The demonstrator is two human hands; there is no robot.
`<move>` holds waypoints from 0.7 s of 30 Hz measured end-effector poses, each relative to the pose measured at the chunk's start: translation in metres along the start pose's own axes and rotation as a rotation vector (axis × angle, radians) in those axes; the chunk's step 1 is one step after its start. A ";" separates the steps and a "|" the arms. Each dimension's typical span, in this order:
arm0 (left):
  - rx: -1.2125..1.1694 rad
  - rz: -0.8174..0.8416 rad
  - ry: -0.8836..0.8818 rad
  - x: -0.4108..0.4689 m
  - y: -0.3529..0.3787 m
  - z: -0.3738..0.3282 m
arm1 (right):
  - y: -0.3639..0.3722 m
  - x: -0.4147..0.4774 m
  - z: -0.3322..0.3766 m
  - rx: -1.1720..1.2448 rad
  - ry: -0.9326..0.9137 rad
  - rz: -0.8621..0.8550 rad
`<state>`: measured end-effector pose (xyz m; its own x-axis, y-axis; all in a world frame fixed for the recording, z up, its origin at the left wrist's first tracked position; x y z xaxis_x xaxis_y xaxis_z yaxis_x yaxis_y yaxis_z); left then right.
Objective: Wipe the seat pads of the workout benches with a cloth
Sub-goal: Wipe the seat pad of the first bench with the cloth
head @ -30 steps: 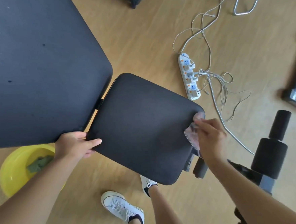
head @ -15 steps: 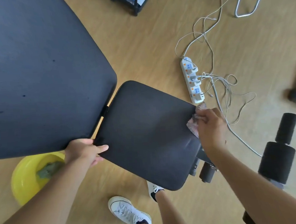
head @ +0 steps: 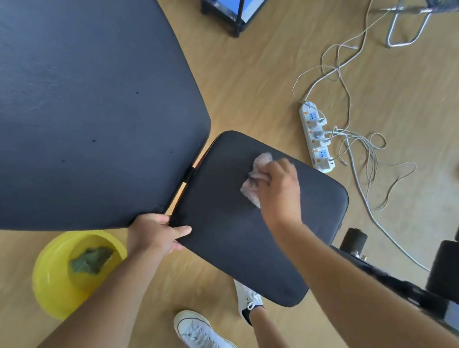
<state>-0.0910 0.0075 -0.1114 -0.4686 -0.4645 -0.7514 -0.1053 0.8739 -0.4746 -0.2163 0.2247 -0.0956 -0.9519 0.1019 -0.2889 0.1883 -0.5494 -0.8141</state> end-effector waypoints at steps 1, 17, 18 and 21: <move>-0.014 0.010 0.004 0.001 0.000 0.000 | 0.018 -0.029 0.007 -0.019 -0.124 0.081; 0.111 0.231 0.218 0.000 -0.016 0.012 | 0.074 -0.095 0.051 -0.036 -0.641 0.302; 0.129 0.282 0.245 -0.001 -0.020 0.014 | 0.075 -0.107 0.042 -0.180 -0.882 0.356; 0.116 0.403 0.300 -0.001 -0.027 0.027 | 0.059 -0.073 0.039 -0.357 -1.194 0.356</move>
<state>-0.0645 -0.0196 -0.1103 -0.6850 -0.0173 -0.7284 0.2255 0.9456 -0.2345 -0.1452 0.1527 -0.1028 -0.4273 -0.9032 -0.0409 0.3518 -0.1244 -0.9278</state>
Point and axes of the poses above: each hand's wrist, its own x-axis towards the middle knuckle, its own y-axis out of the palm, z = x × y, the point moved 2 cm from there along x, towards the middle knuckle, and after that the axes turned 13 degrees about y, right-handed, at the moved point
